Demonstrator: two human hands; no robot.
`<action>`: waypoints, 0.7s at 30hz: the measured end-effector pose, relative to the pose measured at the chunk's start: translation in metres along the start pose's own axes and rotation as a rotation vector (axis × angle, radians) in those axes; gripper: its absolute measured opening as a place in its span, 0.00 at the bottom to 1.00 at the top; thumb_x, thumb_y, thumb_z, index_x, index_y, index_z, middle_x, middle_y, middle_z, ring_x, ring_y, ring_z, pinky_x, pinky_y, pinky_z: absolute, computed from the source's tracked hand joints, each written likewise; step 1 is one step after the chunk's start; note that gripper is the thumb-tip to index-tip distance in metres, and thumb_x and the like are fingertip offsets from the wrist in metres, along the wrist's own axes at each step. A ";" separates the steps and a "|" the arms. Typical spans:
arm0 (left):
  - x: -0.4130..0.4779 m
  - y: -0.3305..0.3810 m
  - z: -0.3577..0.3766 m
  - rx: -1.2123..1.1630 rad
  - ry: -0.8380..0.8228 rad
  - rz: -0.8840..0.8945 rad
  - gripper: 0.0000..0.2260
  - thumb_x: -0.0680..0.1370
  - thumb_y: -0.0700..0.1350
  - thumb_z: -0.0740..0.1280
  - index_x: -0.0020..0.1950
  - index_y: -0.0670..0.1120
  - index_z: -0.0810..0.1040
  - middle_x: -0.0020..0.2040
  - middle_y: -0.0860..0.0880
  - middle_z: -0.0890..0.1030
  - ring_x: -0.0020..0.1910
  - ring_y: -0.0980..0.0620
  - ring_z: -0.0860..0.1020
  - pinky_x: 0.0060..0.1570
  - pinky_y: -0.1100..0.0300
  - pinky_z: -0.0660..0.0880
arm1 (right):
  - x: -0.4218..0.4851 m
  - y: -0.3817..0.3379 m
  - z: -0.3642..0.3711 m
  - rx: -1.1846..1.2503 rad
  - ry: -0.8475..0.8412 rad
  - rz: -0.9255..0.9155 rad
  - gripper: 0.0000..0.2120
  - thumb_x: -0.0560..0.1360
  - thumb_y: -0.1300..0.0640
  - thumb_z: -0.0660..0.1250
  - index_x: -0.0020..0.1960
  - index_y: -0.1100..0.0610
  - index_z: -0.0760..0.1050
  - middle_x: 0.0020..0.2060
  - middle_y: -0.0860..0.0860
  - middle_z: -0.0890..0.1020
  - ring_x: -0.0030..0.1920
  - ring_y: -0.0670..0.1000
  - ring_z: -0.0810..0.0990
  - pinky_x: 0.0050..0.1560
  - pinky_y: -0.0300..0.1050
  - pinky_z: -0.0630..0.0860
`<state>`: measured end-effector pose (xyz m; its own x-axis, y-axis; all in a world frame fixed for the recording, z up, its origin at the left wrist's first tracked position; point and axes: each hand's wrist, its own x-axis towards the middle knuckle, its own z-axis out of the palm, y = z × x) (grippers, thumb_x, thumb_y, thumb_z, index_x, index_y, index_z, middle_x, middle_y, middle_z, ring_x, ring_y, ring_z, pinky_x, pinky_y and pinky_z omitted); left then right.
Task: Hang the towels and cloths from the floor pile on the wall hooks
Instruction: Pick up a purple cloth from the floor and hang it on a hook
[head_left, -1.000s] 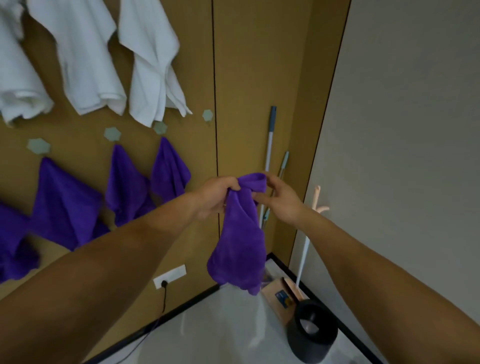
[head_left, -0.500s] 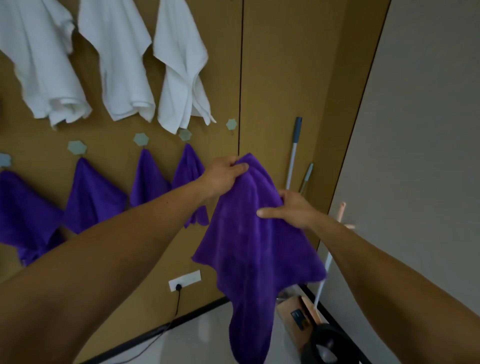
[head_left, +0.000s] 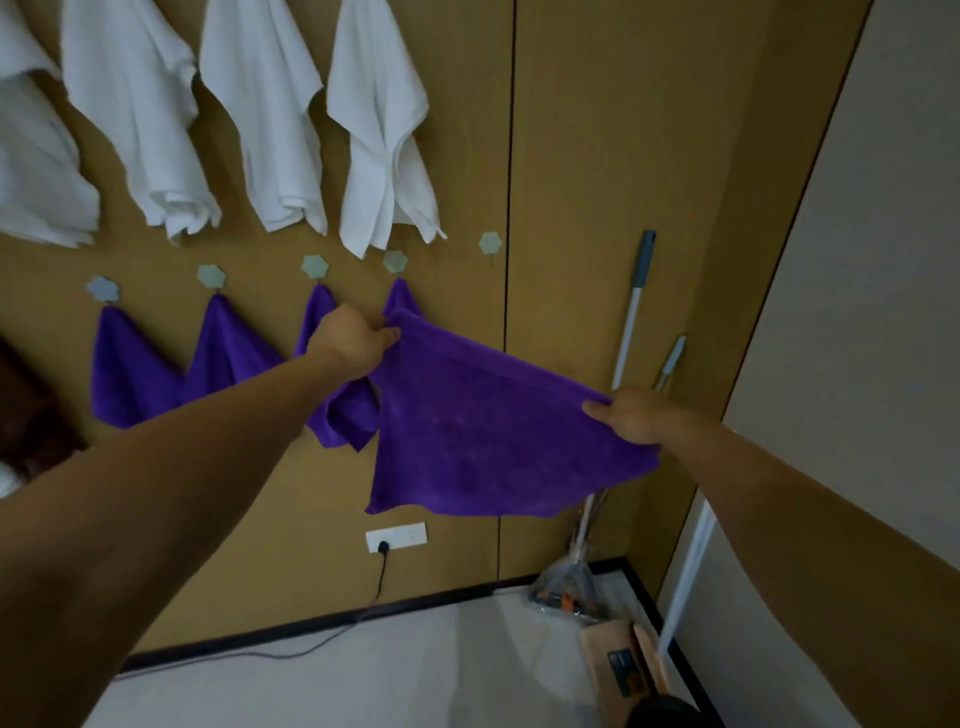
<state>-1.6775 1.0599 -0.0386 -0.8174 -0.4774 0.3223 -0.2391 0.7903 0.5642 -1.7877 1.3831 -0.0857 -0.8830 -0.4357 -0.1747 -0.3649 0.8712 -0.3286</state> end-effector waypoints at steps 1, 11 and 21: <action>-0.002 0.000 0.000 0.003 0.014 -0.011 0.15 0.77 0.51 0.66 0.42 0.40 0.80 0.39 0.42 0.81 0.42 0.42 0.79 0.45 0.49 0.76 | 0.001 0.002 -0.005 -0.037 0.003 -0.003 0.30 0.82 0.40 0.49 0.63 0.63 0.76 0.61 0.61 0.78 0.60 0.59 0.76 0.56 0.46 0.70; -0.024 0.000 -0.001 0.050 0.161 -0.088 0.09 0.78 0.42 0.65 0.38 0.41 0.73 0.38 0.42 0.76 0.41 0.43 0.75 0.40 0.54 0.69 | 0.025 0.022 -0.014 0.379 0.165 -0.019 0.15 0.79 0.52 0.63 0.50 0.65 0.78 0.47 0.63 0.82 0.43 0.61 0.82 0.42 0.53 0.80; -0.012 -0.030 -0.011 -0.175 0.153 -0.321 0.07 0.74 0.44 0.71 0.36 0.46 0.79 0.32 0.49 0.77 0.30 0.52 0.74 0.29 0.61 0.70 | 0.046 0.015 -0.023 0.067 0.363 -0.050 0.21 0.81 0.45 0.58 0.53 0.64 0.75 0.50 0.63 0.81 0.52 0.62 0.80 0.51 0.51 0.75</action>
<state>-1.6552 1.0379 -0.0510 -0.6251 -0.7518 0.2100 -0.3661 0.5200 0.7717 -1.8410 1.3816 -0.0775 -0.9160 -0.3587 0.1797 -0.4011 0.8286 -0.3906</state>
